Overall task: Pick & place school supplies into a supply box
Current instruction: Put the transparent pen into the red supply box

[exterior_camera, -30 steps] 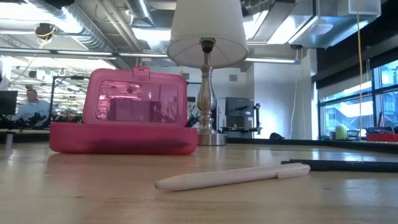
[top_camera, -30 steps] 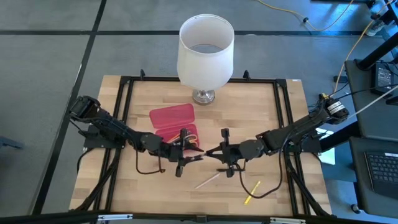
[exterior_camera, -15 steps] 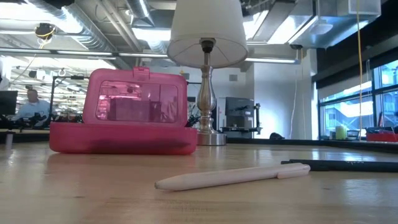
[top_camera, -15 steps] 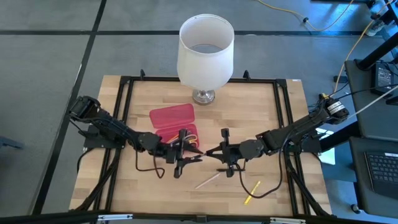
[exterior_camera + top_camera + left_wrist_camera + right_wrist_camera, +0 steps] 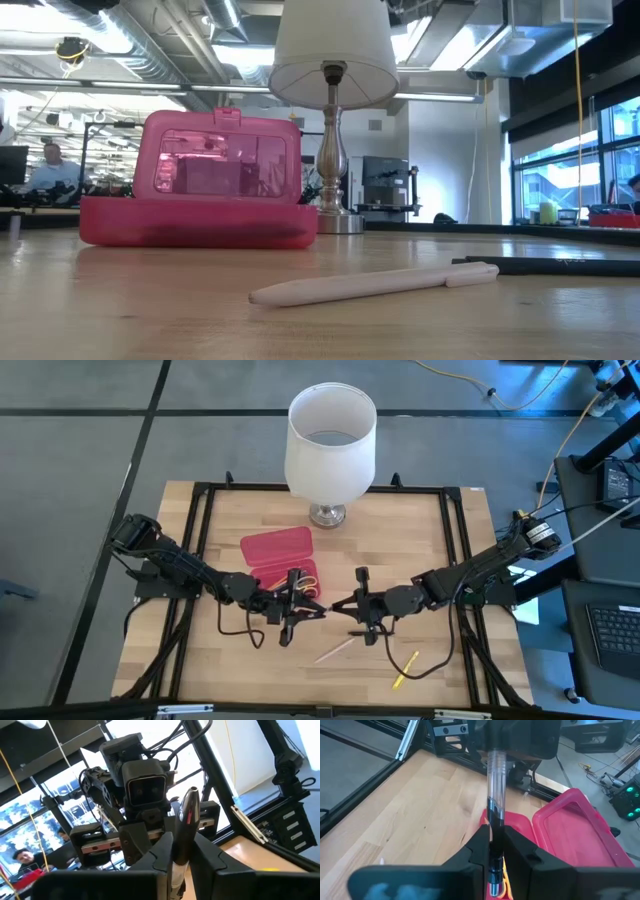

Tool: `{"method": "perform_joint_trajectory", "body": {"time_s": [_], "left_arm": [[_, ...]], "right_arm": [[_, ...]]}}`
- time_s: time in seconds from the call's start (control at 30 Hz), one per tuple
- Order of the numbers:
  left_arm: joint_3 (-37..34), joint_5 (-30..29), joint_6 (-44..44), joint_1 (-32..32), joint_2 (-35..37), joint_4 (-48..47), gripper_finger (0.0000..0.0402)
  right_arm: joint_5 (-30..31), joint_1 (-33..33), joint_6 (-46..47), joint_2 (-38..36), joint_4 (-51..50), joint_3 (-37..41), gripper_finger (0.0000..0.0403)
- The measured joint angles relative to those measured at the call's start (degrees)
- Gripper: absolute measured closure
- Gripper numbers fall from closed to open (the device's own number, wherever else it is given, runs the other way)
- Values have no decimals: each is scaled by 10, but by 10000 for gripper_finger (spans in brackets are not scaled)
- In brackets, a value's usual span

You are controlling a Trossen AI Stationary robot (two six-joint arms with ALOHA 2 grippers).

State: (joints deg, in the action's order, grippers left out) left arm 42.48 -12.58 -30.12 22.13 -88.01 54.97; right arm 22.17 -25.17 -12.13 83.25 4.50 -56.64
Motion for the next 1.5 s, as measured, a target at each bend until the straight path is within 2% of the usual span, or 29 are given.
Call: {"method": "perform_joint_trajectory", "body": {"time_s": [0.23, 0.4, 0.6, 0.73, 0.87, 0.97, 1.1, 1.27, 1.37, 1.5], "left_arm": [[0, -30, 10, 0, 0, -11, 365], [0, -48, 40, -1, 0, -44, 369], [0, -137, 68, -2, 1, -89, 374], [7, -206, 77, -2, 1, -146, 374], [29, -240, 127, -2, 1, -240, 374], [61, -241, 194, -2, 1, -356, 374], [124, -229, 314, -10, 1, -557, 374], [194, -144, 466, -36, 1, -774, 374], [207, -102, 528, -56, 1, -840, 373], [208, -59, 569, -85, 1, -898, 373]], "right_arm": [[-16, 1, 1, 0, -17, 0, 349], [-25, 1, 32, 0, -57, 0, 312], [-27, 6, 110, 0, -145, 0, 271], [-27, 7, 161, 0, -207, 0, 266], [-25, 7, 207, 0, -256, 0, 266], [-25, 6, 224, 0, -276, 0, 265], [-24, 7, 224, 0, -280, 0, 265], [-24, 7, 224, 0, -281, 0, 265], [-24, 7, 224, 0, -282, 0, 265], [-24, 7, 223, 0, -283, 0, 265]]}}
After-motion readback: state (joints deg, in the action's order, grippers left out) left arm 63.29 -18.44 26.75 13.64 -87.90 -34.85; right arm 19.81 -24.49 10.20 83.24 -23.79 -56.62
